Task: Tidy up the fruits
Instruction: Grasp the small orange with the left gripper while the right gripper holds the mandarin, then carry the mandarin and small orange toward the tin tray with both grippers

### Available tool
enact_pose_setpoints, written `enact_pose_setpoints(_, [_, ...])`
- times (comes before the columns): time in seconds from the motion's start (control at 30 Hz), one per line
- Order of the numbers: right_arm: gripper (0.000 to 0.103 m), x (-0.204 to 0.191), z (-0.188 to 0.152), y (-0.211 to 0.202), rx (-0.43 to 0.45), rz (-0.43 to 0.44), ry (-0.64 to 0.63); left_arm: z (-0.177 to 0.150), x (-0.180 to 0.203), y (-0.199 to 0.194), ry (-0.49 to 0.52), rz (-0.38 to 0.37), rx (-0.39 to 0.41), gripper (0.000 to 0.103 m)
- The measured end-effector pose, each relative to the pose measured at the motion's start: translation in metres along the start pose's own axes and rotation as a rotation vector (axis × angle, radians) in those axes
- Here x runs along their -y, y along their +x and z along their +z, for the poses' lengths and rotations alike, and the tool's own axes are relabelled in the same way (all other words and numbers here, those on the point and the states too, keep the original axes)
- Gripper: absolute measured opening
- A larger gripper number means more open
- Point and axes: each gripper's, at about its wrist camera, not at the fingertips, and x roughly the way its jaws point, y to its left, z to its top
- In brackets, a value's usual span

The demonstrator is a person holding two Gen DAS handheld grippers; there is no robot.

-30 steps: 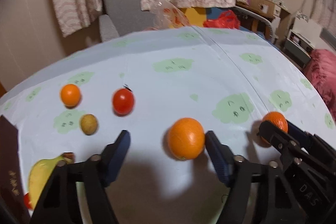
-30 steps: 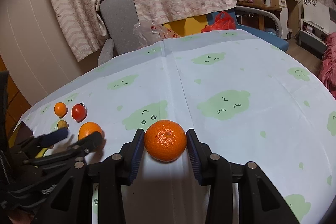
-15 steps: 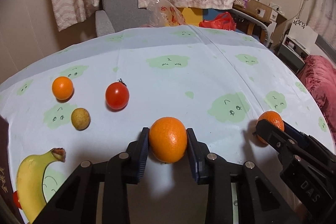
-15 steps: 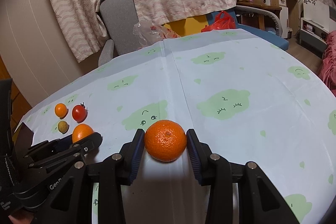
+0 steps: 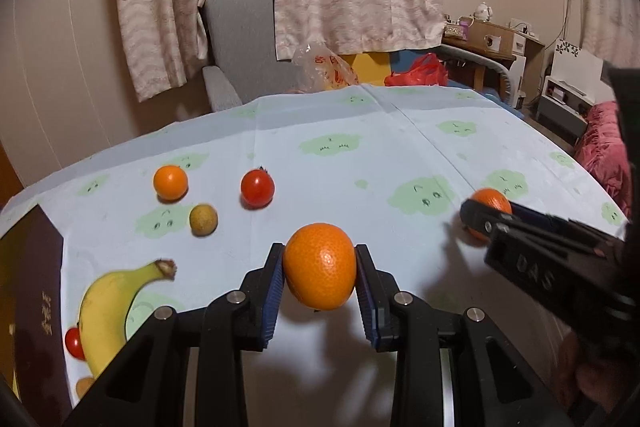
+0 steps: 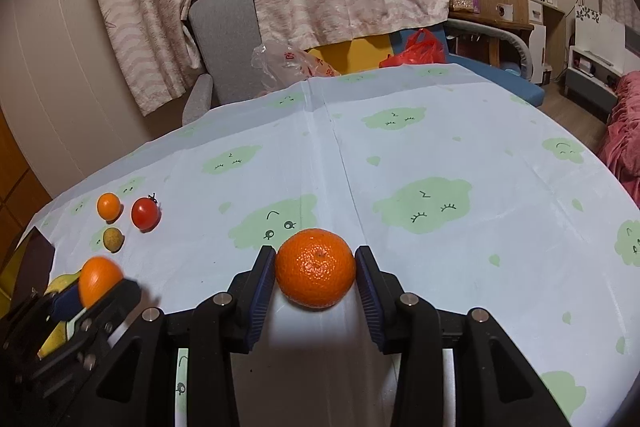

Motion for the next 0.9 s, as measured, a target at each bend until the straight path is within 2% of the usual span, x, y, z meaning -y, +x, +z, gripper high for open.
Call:
enact_pose_setpoints(0.2, [0.041,-0.004,0.001,-0.006,0.026,0.006,-0.022,-0.019,-0.02,-0.009,-0.091,0.001,-0.052,0.034])
enact_pose_setpoints(0.4, [0.041,-0.016,0.001,-0.014,0.027,-0.003,-0.075,-0.045,-0.037,-0.037,-0.154,-0.005,-0.055,0.034])
enact_pose_setpoints(0.6, [0.041,-0.036,-0.012,-0.032,-0.013,0.069,-0.071,-0.06,-0.045,-0.064,-0.157,-0.031,-0.038,0.034])
enact_pose_setpoints(0.9, [0.041,-0.074,-0.035,-0.06,-0.054,0.166,-0.1,-0.075,-0.062,-0.102,-0.167,-0.016,-0.012,0.034])
